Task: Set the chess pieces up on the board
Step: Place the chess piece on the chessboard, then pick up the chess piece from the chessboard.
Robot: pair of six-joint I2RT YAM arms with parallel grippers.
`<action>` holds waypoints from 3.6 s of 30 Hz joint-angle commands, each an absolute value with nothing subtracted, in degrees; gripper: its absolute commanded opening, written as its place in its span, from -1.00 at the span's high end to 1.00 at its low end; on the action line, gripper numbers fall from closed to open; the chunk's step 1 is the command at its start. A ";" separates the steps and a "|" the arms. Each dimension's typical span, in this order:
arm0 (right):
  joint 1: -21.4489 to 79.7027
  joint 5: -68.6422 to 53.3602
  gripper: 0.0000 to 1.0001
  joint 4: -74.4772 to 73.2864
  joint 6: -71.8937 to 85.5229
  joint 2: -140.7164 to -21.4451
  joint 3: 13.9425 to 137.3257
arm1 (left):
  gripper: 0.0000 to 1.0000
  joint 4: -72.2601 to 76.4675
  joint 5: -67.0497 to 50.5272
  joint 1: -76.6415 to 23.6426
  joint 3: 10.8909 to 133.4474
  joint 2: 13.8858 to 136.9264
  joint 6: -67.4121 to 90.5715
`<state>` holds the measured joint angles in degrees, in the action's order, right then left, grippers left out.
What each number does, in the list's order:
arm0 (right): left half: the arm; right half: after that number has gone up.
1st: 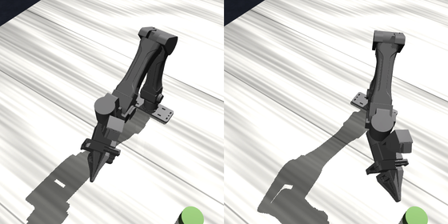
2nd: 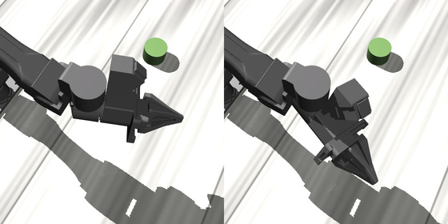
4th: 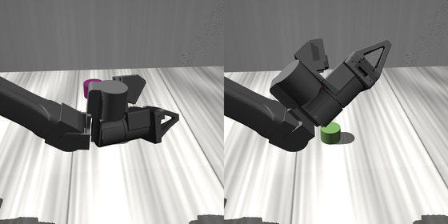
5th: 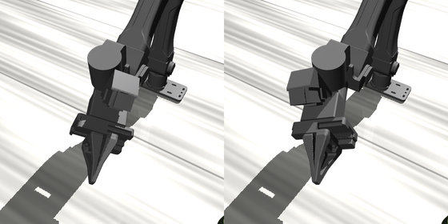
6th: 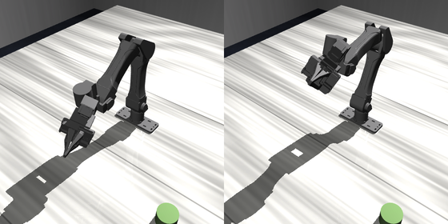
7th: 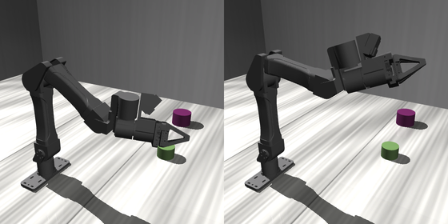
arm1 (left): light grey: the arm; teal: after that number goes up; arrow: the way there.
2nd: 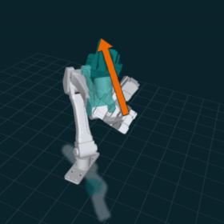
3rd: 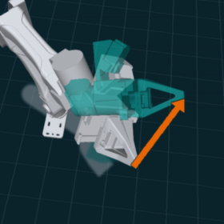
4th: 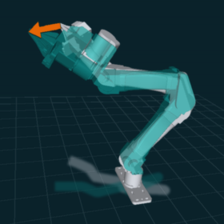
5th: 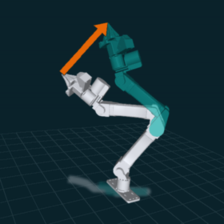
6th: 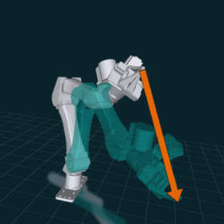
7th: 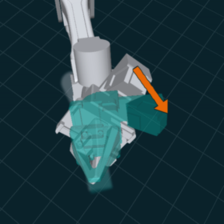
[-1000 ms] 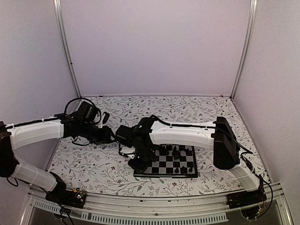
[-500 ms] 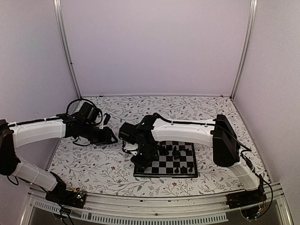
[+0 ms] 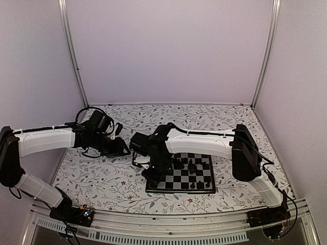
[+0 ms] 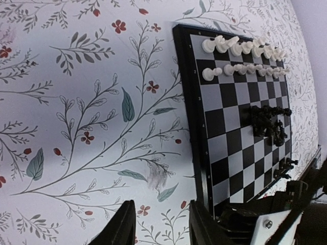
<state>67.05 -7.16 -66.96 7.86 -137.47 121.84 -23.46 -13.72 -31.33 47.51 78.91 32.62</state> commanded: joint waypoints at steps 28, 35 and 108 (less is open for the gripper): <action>47.98 -0.39 0.28 -57.65 14.47 -110.79 95.47 | 0.24 -19.05 -19.02 -36.34 58.74 86.82 25.03; 46.25 1.43 0.34 -53.41 10.78 -111.55 90.20 | 0.23 -20.60 -19.99 -41.64 67.91 94.19 24.44; 46.32 -3.43 0.85 -56.26 4.32 -121.00 103.16 | 0.22 -24.28 -18.70 -42.33 73.05 101.08 22.94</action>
